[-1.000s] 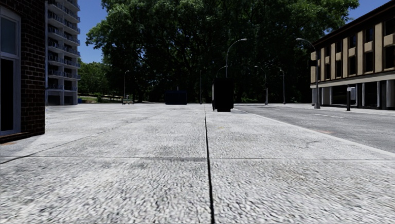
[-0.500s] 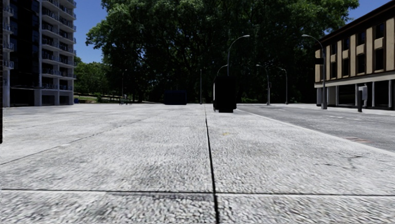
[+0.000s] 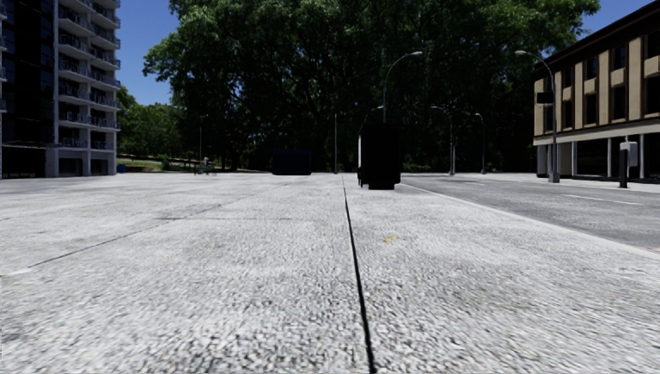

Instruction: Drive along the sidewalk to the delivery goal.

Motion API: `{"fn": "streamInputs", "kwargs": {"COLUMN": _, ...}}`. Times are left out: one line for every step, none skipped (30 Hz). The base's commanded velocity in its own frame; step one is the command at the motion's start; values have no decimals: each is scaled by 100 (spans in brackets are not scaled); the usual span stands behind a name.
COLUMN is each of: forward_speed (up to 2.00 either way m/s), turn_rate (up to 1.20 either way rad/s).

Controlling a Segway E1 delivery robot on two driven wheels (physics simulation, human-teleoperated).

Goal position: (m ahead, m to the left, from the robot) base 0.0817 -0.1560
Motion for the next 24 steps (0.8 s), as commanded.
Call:
{"fn": "streamInputs", "kwargs": {"forward_speed": 200, "turn_rate": 0}}
{"fn": "streamInputs", "kwargs": {"forward_speed": 192, "turn_rate": 0}}
{"fn": "streamInputs", "kwargs": {"forward_speed": 115, "turn_rate": 0}}
{"fn": "streamInputs", "kwargs": {"forward_speed": 115, "turn_rate": 0}}
{"fn": "streamInputs", "kwargs": {"forward_speed": 79, "turn_rate": 0}}
{"fn": "streamInputs", "kwargs": {"forward_speed": 38, "turn_rate": 0}}
{"fn": "streamInputs", "kwargs": {"forward_speed": 21, "turn_rate": 0}}
{"fn": "streamInputs", "kwargs": {"forward_speed": 0, "turn_rate": 0}}
{"fn": "streamInputs", "kwargs": {"forward_speed": 0, "turn_rate": 0}}
{"fn": "streamInputs", "kwargs": {"forward_speed": 0, "turn_rate": 0}}
{"fn": "streamInputs", "kwargs": {"forward_speed": 0, "turn_rate": 0}}
{"fn": "streamInputs", "kwargs": {"forward_speed": 0, "turn_rate": 0}}
{"fn": "streamInputs", "kwargs": {"forward_speed": 0, "turn_rate": 0}}
{"fn": "streamInputs", "kwargs": {"forward_speed": 0, "turn_rate": 0}}
{"fn": "streamInputs", "kwargs": {"forward_speed": 0, "turn_rate": 0}}
{"fn": "streamInputs", "kwargs": {"forward_speed": 0, "turn_rate": 0}}
{"fn": "streamInputs", "kwargs": {"forward_speed": 0, "turn_rate": 0}}
{"fn": "streamInputs", "kwargs": {"forward_speed": 0, "turn_rate": 0}}
{"fn": "streamInputs", "kwargs": {"forward_speed": 0, "turn_rate": 0}}
{"fn": "streamInputs", "kwargs": {"forward_speed": 0, "turn_rate": 0}}
{"fn": "streamInputs", "kwargs": {"forward_speed": 0, "turn_rate": 0}}
{"fn": "streamInputs", "kwargs": {"forward_speed": 0, "turn_rate": 0}}
{"fn": "streamInputs", "kwargs": {"forward_speed": 0, "turn_rate": 0}}
{"fn": "streamInputs", "kwargs": {"forward_speed": 0, "turn_rate": 0}}
